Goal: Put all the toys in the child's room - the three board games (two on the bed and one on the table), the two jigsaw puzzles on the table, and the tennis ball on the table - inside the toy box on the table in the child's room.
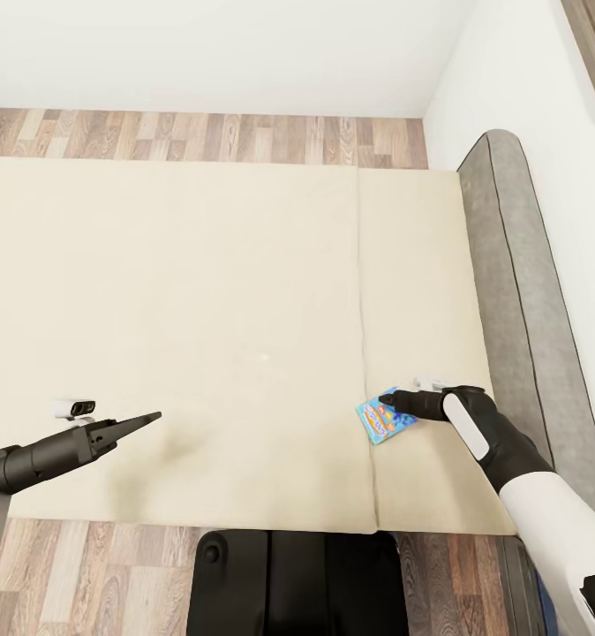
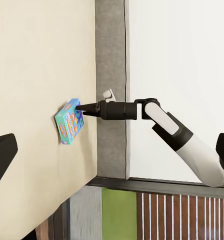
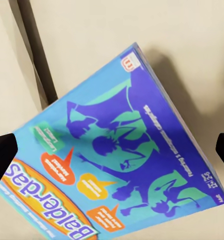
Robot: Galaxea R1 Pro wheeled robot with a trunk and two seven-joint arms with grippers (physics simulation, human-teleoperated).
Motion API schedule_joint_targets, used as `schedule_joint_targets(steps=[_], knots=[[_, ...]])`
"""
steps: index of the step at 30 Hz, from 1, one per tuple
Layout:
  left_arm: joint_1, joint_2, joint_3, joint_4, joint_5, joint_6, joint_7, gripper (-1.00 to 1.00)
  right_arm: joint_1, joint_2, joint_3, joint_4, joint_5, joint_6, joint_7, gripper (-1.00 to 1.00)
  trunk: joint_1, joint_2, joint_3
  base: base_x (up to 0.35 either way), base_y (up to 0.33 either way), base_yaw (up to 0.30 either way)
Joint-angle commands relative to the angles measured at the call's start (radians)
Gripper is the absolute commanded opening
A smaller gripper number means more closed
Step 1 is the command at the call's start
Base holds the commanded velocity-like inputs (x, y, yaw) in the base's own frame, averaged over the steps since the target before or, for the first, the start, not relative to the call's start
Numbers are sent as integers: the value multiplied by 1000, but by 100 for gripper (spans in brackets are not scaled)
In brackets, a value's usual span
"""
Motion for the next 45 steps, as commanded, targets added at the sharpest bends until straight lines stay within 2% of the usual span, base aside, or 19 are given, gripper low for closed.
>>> schedule_joint_targets(steps=[1,9,17,22,25,39,45], knots=[[0,0,0,0,-1,11,-4,100,0,-1,2,0,9,4,6,100,1,-2,-1,0,0,0],[0,0,0,0,-1,11,-4,100,0,0,3,5,50,5,11,100,1,-2,-1,0,0,0],[0,0,0,0,-1,11,-4,100,0,2,10,7,59,5,45,100,1,-2,-1,0,0,0],[0,0,0,0,-1,11,-4,100,0,4,64,8,60,4,51,100,1,-2,-1,0,0,27],[0,0,0,0,-1,11,-4,100,0,9,82,8,61,3,52,100,1,-2,-1,0,0,108],[0,0,0,0,-1,11,-4,100,0,11,88,8,56,5,59,100,1,-2,-1,0,0,59],[0,0,0,0,-1,11,-4,100,0,12,88,8,58,59,74,100,1,-2,0,0,0,1]])
